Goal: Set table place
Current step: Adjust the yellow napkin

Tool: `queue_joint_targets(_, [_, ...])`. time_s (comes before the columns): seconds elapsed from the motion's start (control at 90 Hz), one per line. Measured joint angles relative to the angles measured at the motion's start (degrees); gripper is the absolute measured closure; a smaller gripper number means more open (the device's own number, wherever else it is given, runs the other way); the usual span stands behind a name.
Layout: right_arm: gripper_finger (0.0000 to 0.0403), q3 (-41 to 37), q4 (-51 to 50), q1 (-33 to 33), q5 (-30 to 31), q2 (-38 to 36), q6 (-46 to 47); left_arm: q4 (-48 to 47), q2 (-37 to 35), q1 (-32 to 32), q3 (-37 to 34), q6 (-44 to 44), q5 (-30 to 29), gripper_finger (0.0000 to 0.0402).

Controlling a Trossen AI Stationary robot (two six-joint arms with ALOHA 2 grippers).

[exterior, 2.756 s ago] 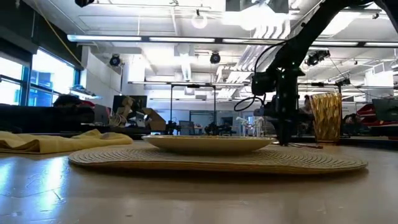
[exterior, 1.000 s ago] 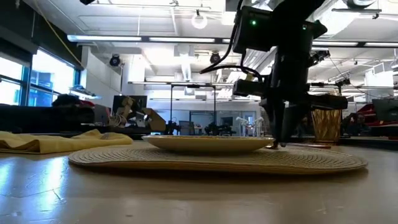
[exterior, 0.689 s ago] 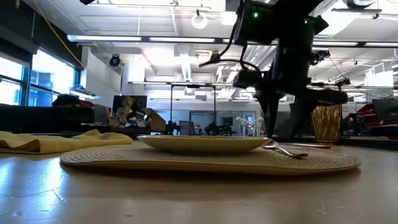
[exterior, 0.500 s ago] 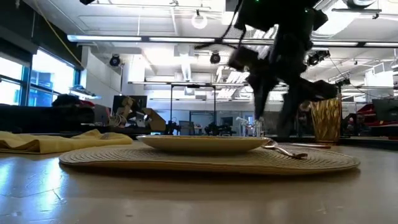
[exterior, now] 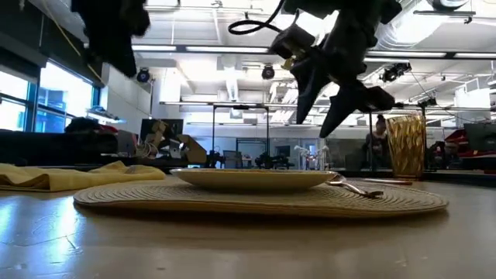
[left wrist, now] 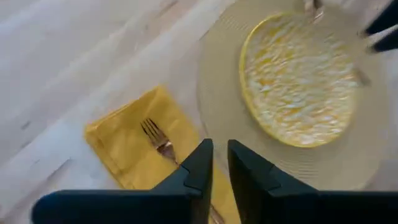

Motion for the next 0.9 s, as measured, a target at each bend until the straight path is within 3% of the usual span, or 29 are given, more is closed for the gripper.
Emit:
queue_joint_targets(0.156, [0.0238, 0.79, -2.74, 0.00, -1.18, 0.00, -4.44, 6.36, 6.53, -0.84, -3.95, 10.88, 0.59, 0.0301])
queue_joint_targets(0.333, [0.0238, 0.96, -7.34, -0.07, -1.72, 0.00, -9.77, 9.84, 15.24, -0.80, -5.78, 12.32, 1.40, 0.0276])
queue_joint_targets(0.656, [0.0238, 0.93, -14.48, -1.62, -1.93, -0.13, -18.70, 13.24, 28.37, -0.91, -6.06, 12.51, 8.74, 0.0293])
queue_joint_targets(0.9, [0.0238, 0.93, -15.29, -3.09, -1.92, -0.13, -21.24, 13.97, 33.93, -0.88, -5.75, 11.46, 7.24, 0.0330])
